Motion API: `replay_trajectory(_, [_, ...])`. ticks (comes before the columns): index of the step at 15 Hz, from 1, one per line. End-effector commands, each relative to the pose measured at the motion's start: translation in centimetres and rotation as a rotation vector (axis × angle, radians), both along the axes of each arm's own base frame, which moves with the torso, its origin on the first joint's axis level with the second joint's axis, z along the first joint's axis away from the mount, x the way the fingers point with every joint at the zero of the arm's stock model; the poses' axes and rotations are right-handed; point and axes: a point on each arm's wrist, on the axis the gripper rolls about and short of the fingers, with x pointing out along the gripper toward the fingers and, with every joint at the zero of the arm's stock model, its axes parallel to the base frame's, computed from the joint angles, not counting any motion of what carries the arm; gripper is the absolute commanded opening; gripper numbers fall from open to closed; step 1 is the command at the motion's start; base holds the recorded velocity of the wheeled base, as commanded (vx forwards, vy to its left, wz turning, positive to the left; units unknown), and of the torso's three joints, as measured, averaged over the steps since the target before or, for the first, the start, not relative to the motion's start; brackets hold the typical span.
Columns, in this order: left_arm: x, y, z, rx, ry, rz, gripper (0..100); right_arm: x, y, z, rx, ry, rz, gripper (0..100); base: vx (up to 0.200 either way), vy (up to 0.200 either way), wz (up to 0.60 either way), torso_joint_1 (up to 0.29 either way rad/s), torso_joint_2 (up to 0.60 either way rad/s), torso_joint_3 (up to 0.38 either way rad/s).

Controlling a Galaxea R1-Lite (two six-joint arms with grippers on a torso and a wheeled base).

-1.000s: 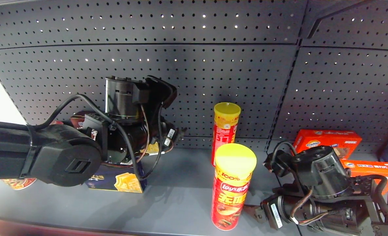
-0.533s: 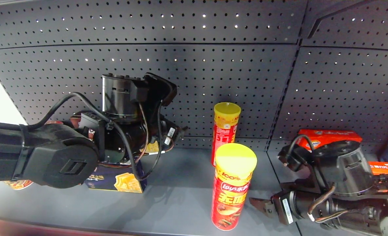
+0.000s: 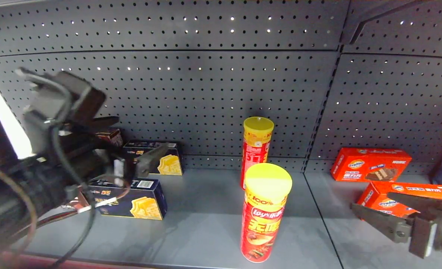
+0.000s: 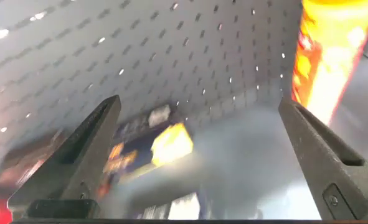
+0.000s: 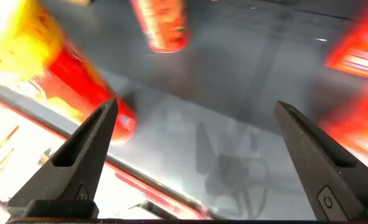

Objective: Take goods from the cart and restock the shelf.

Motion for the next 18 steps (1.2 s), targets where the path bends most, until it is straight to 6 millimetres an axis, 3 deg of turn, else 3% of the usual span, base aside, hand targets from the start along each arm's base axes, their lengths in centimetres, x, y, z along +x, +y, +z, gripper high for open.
replay_trajectory(1, [-9.2, 7.2, -1.9, -0.054, -0.108, 0.184, 100, -3.5, -4.2, -1.2, 0.01, -0.089, -0.19, 100, 0.0, 0.0, 0.0, 0.0, 0.0, 0.0])
replay_trajectory(3, [-11.9, 8.9, -3.8, -0.049, -0.104, 0.343, 100, -3.7, -5.9, -1.4, -0.102, -0.107, -0.358, 100, 0.0, 0.0, 0.0, 0.0, 0.0, 0.0])
replay_trajectory(4, [-12.1, 9.0, -4.1, -0.046, -0.099, 0.363, 100, -3.7, -6.0, -1.4, -0.107, -0.108, -0.374, 100, 0.0, 0.0, 0.0, 0.0, 0.0, 0.0])
replay_trajectory(5, [-14.4, 10.0, -5.8, -0.029, -0.068, 0.525, 100, -4.7, -7.0, -2.0, -0.135, -0.096, -0.487, 100, 0.0, 0.0, 0.0, 0.0, 0.0, 0.0])
replay_trajectory(6, [-14.6, 10.0, -6.0, -0.028, -0.063, 0.535, 100, -4.8, -7.0, -2.0, -0.135, -0.096, -0.493, 100, 0.0, 0.0, 0.0, 0.0, 0.0, 0.0])
replay_trajectory(7, [-16.8, 10.3, -7.3, -0.03, -0.041, 0.631, 100, -6.2, -7.3, -2.8, -0.131, -0.114, -0.526, 100, 0.0, 0.0, 0.0, 0.0, 0.0, 0.0])
replay_trajectory(9, [-19.6, 10.2, -9.6, -0.054, -0.042, 0.653, 100, -8.4, -7.3, -4.7, -0.135, -0.172, -0.478, 100, 0.0, 0.0, 0.0, 0.0, 0.0, 0.0])
replay_trajectory(12, [-20.8, 9.9, -12.2, -0.07, -0.099, 0.548, 100, -11.1, -7.5, -6.9, -0.1, -0.289, -0.432, 100, 0.0, 0.0, 0.0, 0.0, 0.0, 0.0])
replay_trajectory(14, [-20.6, 9.8, -12.6, -0.08, -0.131, 0.519, 100, -12.8, -7.7, -8.4, -0.072, -0.379, -0.462, 100, 0.0, 0.0, 0.0, 0.0, 0.0, 0.0])
replay_trajectory(18, [-19.8, 9.8, -15.2, -0.098, -0.07, 0.477, 100, -12.9, -7.7, -10.4, -0.071, -0.379, -0.507, 100, 0.0, 0.0, 0.0, 0.0, 0.0, 0.0])
